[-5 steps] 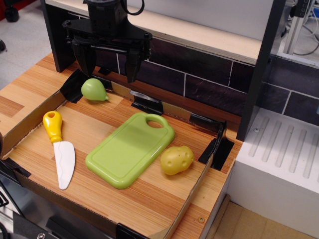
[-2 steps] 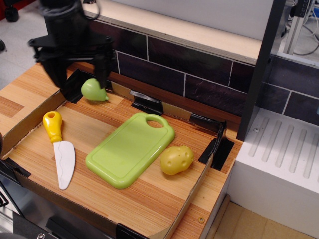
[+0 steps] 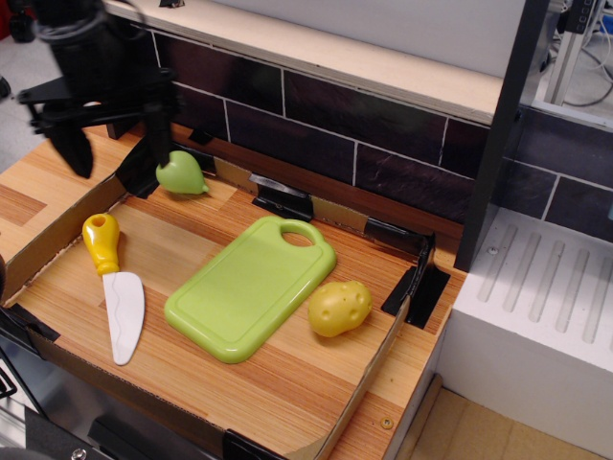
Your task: Put knife on cutting board
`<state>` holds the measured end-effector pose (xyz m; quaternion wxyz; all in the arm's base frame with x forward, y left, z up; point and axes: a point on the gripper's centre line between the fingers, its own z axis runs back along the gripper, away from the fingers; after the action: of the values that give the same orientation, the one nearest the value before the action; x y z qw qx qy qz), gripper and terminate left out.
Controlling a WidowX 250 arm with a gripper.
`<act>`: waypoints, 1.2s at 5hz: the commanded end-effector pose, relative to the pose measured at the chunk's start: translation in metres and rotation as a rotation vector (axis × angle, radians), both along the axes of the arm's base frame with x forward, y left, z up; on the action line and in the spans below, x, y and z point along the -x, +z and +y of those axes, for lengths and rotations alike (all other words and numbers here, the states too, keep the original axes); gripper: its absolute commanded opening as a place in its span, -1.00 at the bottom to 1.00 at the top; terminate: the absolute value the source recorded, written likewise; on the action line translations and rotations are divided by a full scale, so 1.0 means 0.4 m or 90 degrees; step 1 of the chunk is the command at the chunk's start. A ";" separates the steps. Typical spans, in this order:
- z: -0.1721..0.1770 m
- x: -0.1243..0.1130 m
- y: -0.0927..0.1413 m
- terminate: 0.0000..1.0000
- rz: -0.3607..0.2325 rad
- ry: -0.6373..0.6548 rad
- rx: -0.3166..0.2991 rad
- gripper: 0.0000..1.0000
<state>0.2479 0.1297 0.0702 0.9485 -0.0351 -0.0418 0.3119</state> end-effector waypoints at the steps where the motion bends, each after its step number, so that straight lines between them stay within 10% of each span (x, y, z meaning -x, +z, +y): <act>1: 0.040 0.040 -0.033 -1.00 -0.001 0.053 0.005 1.00; 6: 0.054 0.058 -0.141 -1.00 -0.007 0.071 -0.035 1.00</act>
<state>0.2230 0.1478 0.0084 0.9303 -0.0139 -0.0428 0.3639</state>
